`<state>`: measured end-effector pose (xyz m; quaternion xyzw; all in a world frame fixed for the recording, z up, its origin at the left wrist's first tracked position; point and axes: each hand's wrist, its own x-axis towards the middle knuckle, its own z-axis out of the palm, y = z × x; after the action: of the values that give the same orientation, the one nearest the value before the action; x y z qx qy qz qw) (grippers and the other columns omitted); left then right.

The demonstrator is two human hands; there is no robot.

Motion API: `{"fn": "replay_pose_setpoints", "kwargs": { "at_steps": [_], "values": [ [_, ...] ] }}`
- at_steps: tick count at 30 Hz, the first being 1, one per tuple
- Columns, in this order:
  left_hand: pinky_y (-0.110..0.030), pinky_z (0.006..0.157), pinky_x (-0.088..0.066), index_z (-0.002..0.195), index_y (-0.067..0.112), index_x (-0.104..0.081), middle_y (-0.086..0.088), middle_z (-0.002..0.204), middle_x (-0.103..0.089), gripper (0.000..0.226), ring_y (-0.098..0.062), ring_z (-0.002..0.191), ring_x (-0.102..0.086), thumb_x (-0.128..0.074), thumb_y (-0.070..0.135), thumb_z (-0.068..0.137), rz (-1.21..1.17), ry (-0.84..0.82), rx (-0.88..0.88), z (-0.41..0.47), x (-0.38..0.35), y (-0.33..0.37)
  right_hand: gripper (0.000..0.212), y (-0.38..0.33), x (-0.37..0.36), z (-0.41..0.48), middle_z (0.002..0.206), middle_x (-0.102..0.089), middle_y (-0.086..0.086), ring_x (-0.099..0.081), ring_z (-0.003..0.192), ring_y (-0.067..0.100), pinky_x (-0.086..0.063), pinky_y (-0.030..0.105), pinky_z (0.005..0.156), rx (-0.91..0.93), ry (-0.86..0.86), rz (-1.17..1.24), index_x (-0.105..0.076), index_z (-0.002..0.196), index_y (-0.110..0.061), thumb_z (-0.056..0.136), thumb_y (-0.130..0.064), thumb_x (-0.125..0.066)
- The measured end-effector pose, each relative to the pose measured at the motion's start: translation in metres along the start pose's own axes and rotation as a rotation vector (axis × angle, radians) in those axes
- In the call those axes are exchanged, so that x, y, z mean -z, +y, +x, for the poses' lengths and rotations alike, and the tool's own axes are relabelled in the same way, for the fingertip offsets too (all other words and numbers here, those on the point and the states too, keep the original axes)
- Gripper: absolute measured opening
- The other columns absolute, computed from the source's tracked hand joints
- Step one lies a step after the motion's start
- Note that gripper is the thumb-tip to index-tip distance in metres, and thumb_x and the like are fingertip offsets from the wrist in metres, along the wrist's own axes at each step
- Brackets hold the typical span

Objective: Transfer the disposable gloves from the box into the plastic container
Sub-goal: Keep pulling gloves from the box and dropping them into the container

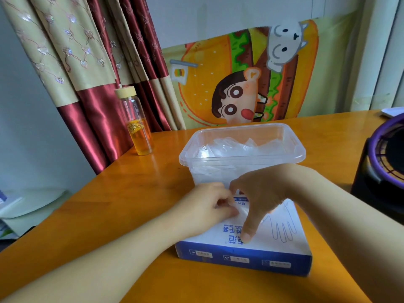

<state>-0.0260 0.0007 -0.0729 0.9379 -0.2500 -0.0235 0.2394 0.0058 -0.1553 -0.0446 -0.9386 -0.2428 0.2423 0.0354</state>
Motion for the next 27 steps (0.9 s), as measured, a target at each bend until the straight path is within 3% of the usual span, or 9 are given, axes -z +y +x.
{"fn": "replay_pose_setpoints", "kwargs": {
  "at_steps": [3,5,8,13,16,19,22,25,27],
  "values": [
    [-0.009,0.061,-0.043,0.076,0.032,-0.059,0.012,0.082,-0.058,0.018,-0.002,0.076,-0.058,-0.058,0.028,0.094,-0.209,0.116,0.094,-0.002,-0.010,0.001,0.089,0.001,-0.003,-0.004,0.111,-0.065,-0.002,-0.064,0.095,0.016,-0.051,0.030,0.087,0.022,0.042,-0.022,-0.050,0.126,-0.021,0.054,-0.067,-0.078],
    [-0.009,0.059,-0.045,0.079,0.029,-0.063,0.011,0.079,-0.063,0.016,-0.001,0.074,-0.061,-0.058,0.028,0.094,-0.327,0.155,0.136,-0.003,-0.010,0.001,0.080,0.002,-0.006,-0.009,0.102,-0.064,-0.012,-0.062,0.087,0.009,-0.048,0.021,0.077,0.038,0.069,0.026,-0.051,0.123,-0.026,0.058,-0.064,-0.077],
    [-0.017,0.068,-0.050,0.085,0.021,-0.069,0.003,0.085,-0.070,0.011,-0.012,0.083,-0.066,-0.061,0.023,0.093,-0.525,0.212,0.182,-0.003,-0.008,-0.005,0.071,0.002,-0.010,-0.015,0.101,-0.065,-0.015,-0.062,0.086,0.006,-0.046,0.016,0.064,0.053,0.074,0.116,-0.053,0.119,-0.032,0.060,-0.061,-0.078],
    [-0.031,0.087,-0.051,0.093,0.013,-0.069,-0.008,0.098,-0.072,0.012,-0.021,0.097,-0.066,-0.057,0.013,0.093,-0.873,0.299,0.202,-0.009,-0.010,-0.013,0.068,0.003,-0.012,-0.018,0.105,-0.068,-0.014,-0.065,0.090,0.006,-0.053,0.020,0.079,0.083,0.083,0.166,-0.055,0.119,-0.033,0.061,-0.059,-0.079],
    [-0.030,0.090,-0.051,0.095,0.012,-0.067,-0.003,0.095,-0.073,0.016,-0.015,0.093,-0.067,-0.052,0.008,0.093,-1.164,0.390,0.183,-0.012,-0.008,-0.013,0.059,0.001,-0.010,-0.019,0.099,-0.069,-0.013,-0.066,0.082,0.003,-0.048,0.011,0.063,0.077,0.051,0.168,-0.056,0.114,-0.033,0.064,-0.056,-0.078],
    [-0.024,0.080,-0.052,0.095,0.013,-0.067,0.000,0.093,-0.073,0.016,-0.011,0.088,-0.067,-0.051,0.011,0.094,-1.256,0.474,0.122,-0.012,-0.008,-0.011,0.045,0.000,-0.009,-0.020,0.088,-0.065,-0.016,-0.062,0.075,0.005,-0.043,0.009,0.056,0.075,0.048,0.121,-0.053,0.097,-0.033,0.066,-0.055,-0.077],
    [-0.027,0.080,-0.051,0.091,0.017,-0.067,-0.001,0.094,-0.072,0.015,-0.013,0.090,-0.065,-0.053,0.015,0.093,-1.331,0.573,0.087,-0.008,-0.005,-0.006,0.062,0.001,-0.008,-0.026,0.091,-0.057,-0.018,-0.055,0.080,0.007,-0.038,0.011,0.059,-0.038,0.103,0.131,-0.045,0.103,-0.029,0.060,-0.061,-0.077],
    [-0.029,0.077,-0.053,0.088,0.019,-0.067,-0.001,0.094,-0.072,0.015,-0.015,0.091,-0.065,-0.053,0.018,0.094,-1.347,0.613,0.085,-0.004,-0.003,-0.002,0.060,0.001,-0.009,-0.026,0.086,-0.063,-0.015,-0.057,0.074,0.005,-0.040,0.011,0.058,-0.062,0.072,0.127,-0.059,0.104,-0.029,0.058,-0.065,-0.076],
    [-0.027,0.072,-0.054,0.088,0.020,-0.067,-0.002,0.096,-0.073,0.016,-0.016,0.093,-0.066,-0.053,0.018,0.095,-1.327,0.625,0.093,-0.002,-0.003,0.001,0.056,0.000,-0.010,-0.025,0.090,-0.067,-0.012,-0.061,0.080,0.006,-0.046,0.012,0.066,-0.055,0.055,0.127,-0.062,0.101,-0.030,0.059,-0.064,-0.076]
  ]
}}
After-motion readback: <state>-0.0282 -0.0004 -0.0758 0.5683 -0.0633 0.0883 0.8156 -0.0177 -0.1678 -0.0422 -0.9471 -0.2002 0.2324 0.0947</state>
